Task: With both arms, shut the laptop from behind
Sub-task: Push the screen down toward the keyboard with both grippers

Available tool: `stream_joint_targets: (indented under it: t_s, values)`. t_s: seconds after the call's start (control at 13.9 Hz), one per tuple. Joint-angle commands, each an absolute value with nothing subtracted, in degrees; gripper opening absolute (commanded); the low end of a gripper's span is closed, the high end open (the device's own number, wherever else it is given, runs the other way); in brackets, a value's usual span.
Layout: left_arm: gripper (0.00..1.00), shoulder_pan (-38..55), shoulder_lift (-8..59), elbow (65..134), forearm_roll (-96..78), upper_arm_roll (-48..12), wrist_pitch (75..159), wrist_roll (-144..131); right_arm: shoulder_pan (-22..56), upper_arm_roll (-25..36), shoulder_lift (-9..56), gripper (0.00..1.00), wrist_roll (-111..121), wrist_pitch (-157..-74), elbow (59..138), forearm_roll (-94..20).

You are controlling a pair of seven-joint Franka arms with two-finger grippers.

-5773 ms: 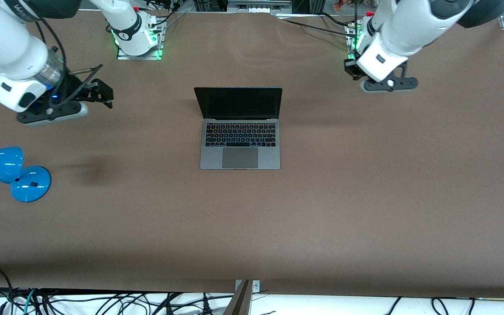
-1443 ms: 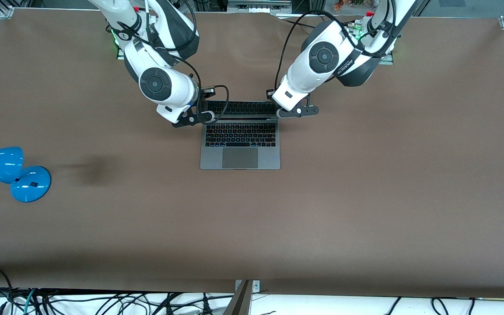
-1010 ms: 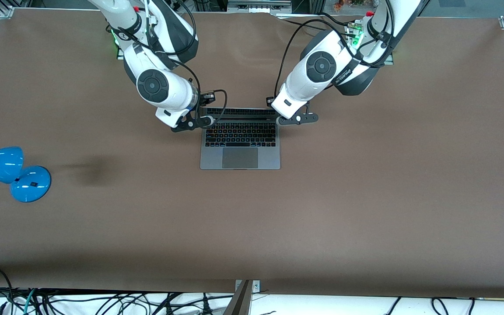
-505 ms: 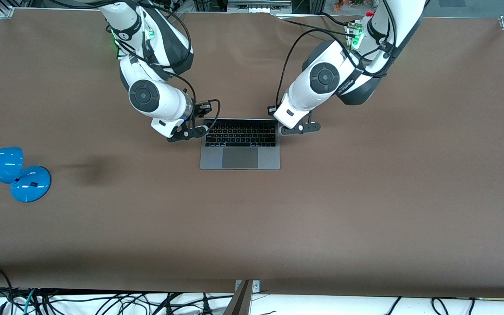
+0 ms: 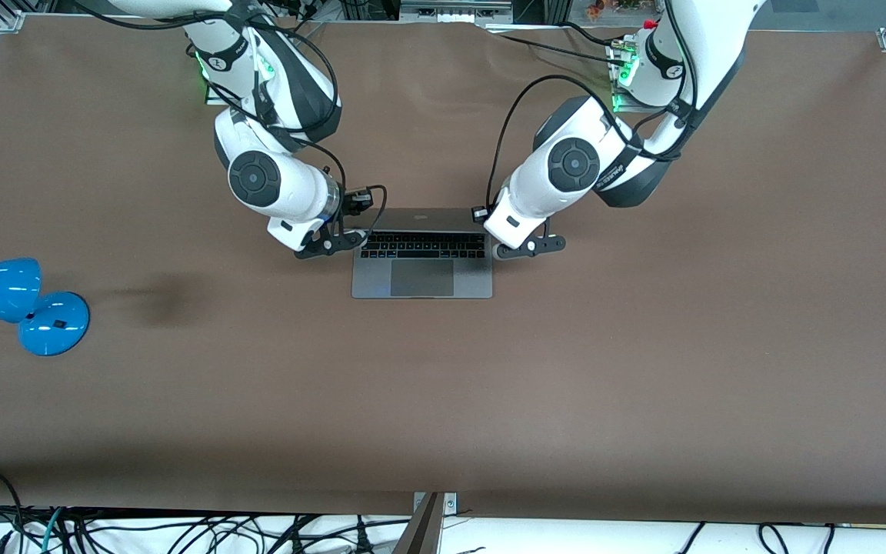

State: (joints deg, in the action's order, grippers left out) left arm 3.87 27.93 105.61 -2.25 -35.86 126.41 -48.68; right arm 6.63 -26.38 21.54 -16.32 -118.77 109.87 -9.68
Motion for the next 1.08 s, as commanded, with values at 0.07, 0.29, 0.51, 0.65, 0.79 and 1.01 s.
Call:
stream_joint_targets:
  t_s: [0.07, 0.29, 0.51, 0.65, 0.79, 1.01]
  values:
    - [0.00, 4.75, 34.00, 99.76, 4.47, -35.68, 126.39, -53.87, 6.77, -26.54, 25.48, 0.00, -15.73, -119.44, 106.27, -7.75]
    - [0.00, 5.44, 37.08, 98.09, 5.80, -35.51, 126.82, -54.14, 6.94, -26.46, 26.89, 0.00, -15.73, -119.53, 105.38, -5.36]
    - [0.00, 5.62, 38.58, 97.56, 7.73, -34.54, 128.58, -54.49, 7.03, -25.75, 29.00, 0.00, -15.56, -122.33, 104.86, -4.58]
    - [0.00, 5.54, 39.37, 97.56, 7.82, -34.45, 128.76, -54.49, 7.12, -25.66, 29.79, 0.00, -15.64, -123.48, 104.85, -3.52]
    - [0.00, 5.62, 39.55, 97.56, 7.91, -33.93, 129.89, -54.49, 7.12, -25.58, 31.02, 0.00, -15.12, -124.80, 104.59, -1.94]
    - [0.00, 5.63, 40.25, 97.56, 8.00, -33.66, 131.13, -54.49, 7.12, -25.05, 32.52, 0.00, -13.45, -127.26, 104.59, -1.49]
